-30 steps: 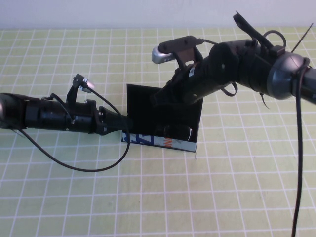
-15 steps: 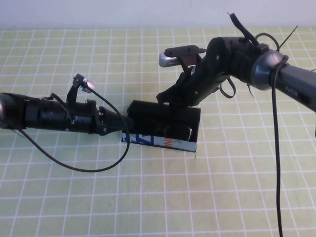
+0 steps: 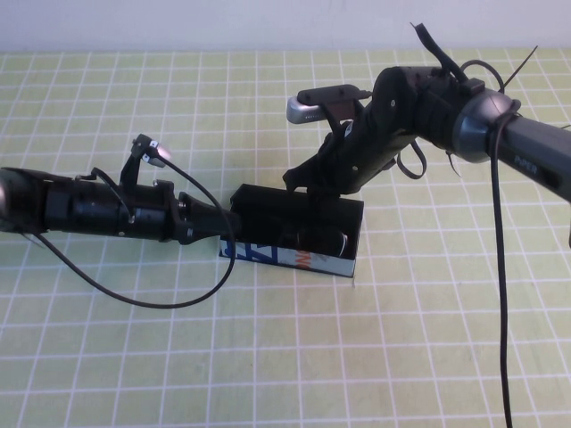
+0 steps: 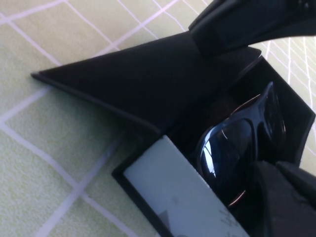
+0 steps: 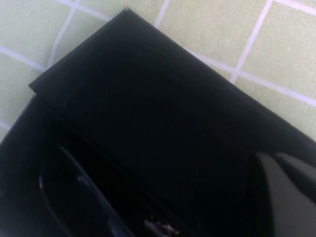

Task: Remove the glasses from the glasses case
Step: Pick up the glasses from the glasses case

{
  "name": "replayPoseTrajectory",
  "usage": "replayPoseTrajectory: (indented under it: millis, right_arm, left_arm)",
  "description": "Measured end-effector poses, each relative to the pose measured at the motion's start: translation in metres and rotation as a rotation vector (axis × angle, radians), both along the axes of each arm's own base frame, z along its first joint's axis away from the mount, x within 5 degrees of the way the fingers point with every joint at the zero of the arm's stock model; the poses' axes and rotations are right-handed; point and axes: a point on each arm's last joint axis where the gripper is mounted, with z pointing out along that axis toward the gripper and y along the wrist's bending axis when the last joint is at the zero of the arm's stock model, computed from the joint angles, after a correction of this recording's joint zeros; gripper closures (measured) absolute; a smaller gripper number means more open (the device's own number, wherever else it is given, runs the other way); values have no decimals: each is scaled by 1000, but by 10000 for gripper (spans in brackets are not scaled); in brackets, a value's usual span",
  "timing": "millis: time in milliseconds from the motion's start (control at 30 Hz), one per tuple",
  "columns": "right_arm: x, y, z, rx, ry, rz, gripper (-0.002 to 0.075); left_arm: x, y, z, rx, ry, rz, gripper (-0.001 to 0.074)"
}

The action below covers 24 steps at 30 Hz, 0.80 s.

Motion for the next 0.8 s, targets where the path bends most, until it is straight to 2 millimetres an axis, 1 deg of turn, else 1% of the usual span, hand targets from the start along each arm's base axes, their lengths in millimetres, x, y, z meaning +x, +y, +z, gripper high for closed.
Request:
replayPoseTrajectory:
  millis: [300, 400, 467, 667, 800]
  right_arm:
    - [-1, 0, 0, -11, 7, 22, 742]
    - [-2, -1, -1, -18, 11, 34, 742]
    - [-2, -1, 0, -24, 13, 48, 742]
    - [-6, -1, 5, -49, 39, 95, 741]
    - [-7, -1, 18, -51, 36, 111, 741]
  left_arm:
    - [0, 0, 0, 0, 29, 6, 738]
    - [-2, 1, 4, 17, 15, -5, 738]
    - [-2, 1, 11, 32, -3, -5, 738]
    - [-5, 1, 41, 31, -50, 3, 738]
    - [0, 2, 47, 34, -38, 31, 738]
